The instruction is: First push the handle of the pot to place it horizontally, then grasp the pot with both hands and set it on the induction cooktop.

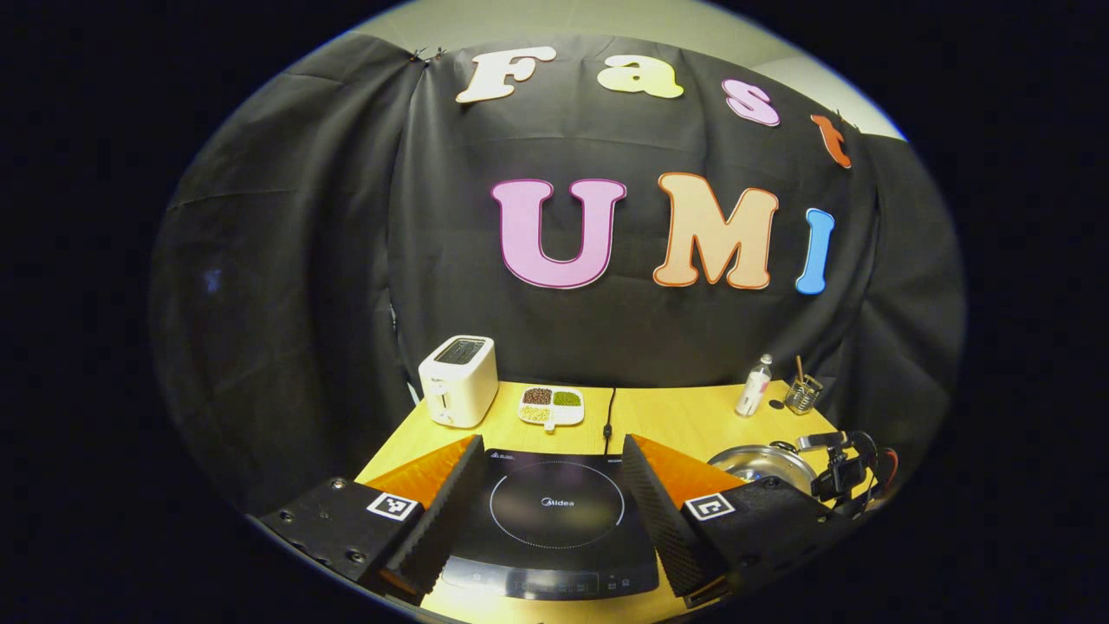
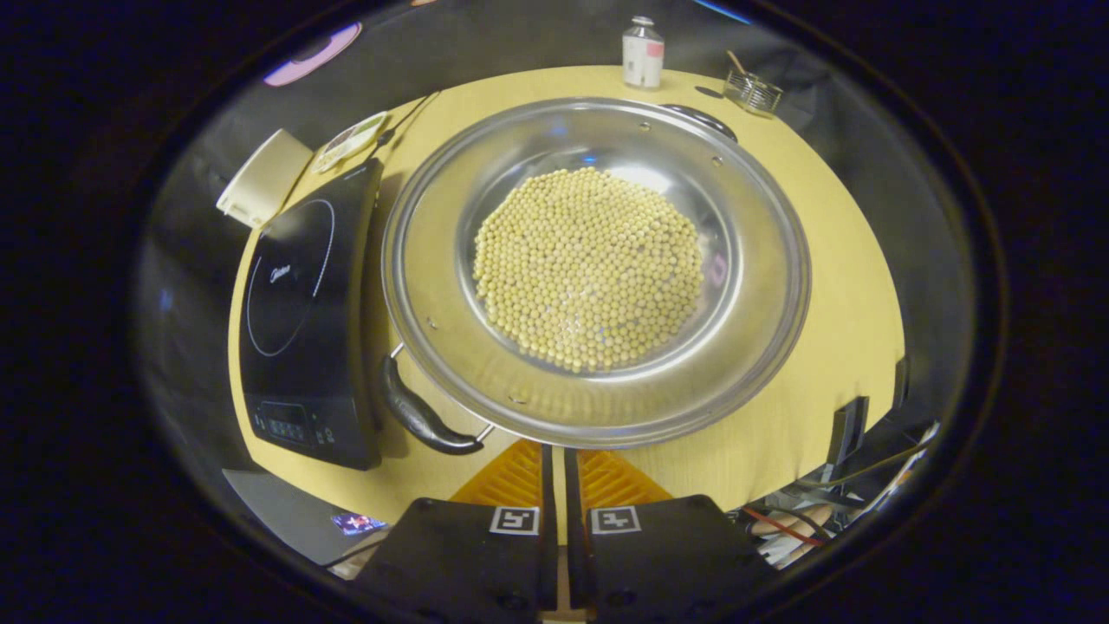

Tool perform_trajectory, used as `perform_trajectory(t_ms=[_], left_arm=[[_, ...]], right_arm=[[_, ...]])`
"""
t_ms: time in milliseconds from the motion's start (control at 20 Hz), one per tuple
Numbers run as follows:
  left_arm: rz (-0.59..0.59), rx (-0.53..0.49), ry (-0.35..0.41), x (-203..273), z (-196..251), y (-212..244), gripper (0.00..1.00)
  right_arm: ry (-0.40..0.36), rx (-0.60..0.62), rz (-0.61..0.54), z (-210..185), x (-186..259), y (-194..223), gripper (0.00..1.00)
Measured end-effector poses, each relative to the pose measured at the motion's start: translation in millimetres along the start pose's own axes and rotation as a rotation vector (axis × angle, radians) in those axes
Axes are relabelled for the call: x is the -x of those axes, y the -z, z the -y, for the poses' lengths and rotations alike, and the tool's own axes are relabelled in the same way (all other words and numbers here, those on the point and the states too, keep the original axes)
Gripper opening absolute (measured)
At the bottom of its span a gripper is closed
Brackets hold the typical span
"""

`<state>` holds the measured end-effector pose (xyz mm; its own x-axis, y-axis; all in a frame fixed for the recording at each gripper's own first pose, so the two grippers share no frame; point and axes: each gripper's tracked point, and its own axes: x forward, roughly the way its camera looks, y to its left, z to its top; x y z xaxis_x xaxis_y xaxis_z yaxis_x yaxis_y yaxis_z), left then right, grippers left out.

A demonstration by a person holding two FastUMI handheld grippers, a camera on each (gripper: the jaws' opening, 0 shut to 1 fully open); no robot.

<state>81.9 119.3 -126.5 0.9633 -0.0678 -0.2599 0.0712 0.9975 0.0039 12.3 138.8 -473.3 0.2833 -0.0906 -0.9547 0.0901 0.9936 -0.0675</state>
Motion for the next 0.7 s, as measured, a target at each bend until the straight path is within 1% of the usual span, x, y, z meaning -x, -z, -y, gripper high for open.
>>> perform_trajectory(t_ms=[50,100,150,200,300,500,550,600,700], left_arm=[[-0.001,-0.002,0.003,0,-2,0,0.96],[0.001,-0.003,0.007,-1,-3,0,0.93],[0.001,-0.003,0.009,-2,-5,1,0.93],[0.001,0.001,0.013,-4,-6,1,0.96],[-0.001,0.017,0.022,-7,-5,3,0.96],[-0.003,0.036,0.028,-8,-3,6,0.96],[-0.004,0.031,0.026,-8,-3,8,0.93],[-0.003,0.028,0.021,-9,-4,8,0.96],[-0.005,0.033,0.015,-8,-5,10,0.96]], right_arm=[[0.003,0.001,0.001,-1,1,0,0.08],[-0.007,0.001,0.004,-5,1,0,0.08],[-0.027,-0.005,0.004,-12,0,1,0.07],[-0.047,-0.014,0.005,-20,1,0,0.07],[-0.05,-0.026,0.009,-26,-1,-1,0.06],[-0.08,-0.091,0.007,-43,-3,-7,0.08],[-0.088,-0.104,0.004,-47,-3,-8,0.08],[-0.094,-0.117,0.0,-50,-4,-8,0.08],[-0.107,-0.146,-0.005,-58,-6,-11,0.08]])
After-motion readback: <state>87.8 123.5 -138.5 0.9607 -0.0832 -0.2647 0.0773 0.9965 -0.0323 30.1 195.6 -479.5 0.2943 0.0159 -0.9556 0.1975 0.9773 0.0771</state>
